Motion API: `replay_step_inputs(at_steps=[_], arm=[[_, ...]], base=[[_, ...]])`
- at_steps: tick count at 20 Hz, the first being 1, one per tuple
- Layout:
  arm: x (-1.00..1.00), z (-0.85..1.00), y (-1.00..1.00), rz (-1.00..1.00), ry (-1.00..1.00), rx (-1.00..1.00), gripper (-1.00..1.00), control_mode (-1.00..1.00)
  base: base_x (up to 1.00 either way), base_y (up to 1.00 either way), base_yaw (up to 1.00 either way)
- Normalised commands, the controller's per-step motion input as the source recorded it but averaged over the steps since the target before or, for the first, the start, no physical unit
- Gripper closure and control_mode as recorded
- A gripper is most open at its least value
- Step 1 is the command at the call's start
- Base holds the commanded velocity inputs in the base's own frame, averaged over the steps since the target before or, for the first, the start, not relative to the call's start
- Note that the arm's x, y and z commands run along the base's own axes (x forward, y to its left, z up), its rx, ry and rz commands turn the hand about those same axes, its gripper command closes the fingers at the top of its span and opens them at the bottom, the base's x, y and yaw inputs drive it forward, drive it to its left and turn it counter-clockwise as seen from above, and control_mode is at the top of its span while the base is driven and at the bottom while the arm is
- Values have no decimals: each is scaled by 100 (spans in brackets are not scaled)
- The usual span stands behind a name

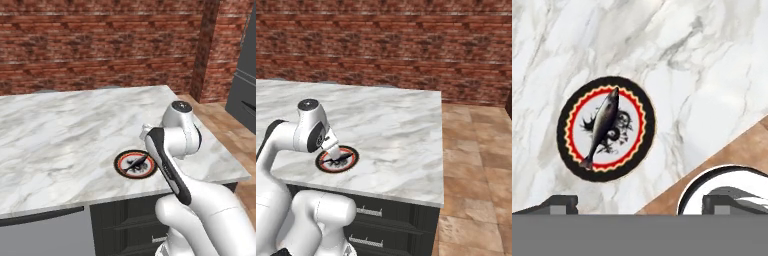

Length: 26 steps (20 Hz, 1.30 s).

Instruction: Place the fish on the rack of the oven, and slide the rack back inside. Close the oven door.

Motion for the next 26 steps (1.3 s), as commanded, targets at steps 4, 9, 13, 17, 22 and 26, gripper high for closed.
replay_step_inputs(at_steps=[4,9,13,17,22,26], arm=[[42,-30,7,-6,32,0,-100,-100],[57,-26,21,-12,34,-1,-100,-100],[35,-20,19,-15,15,0,-100,-100],[28,-37,3,-15,1,0,-100,-100],[22,-47,0,-11,-1,0,-100,-100],[8,-54,0,-7,-4,0,-100,-100]], base=[[0,0,0],[0,0,0],[0,0,0],[0,0,0],[0,0,0],[0,0,0]])
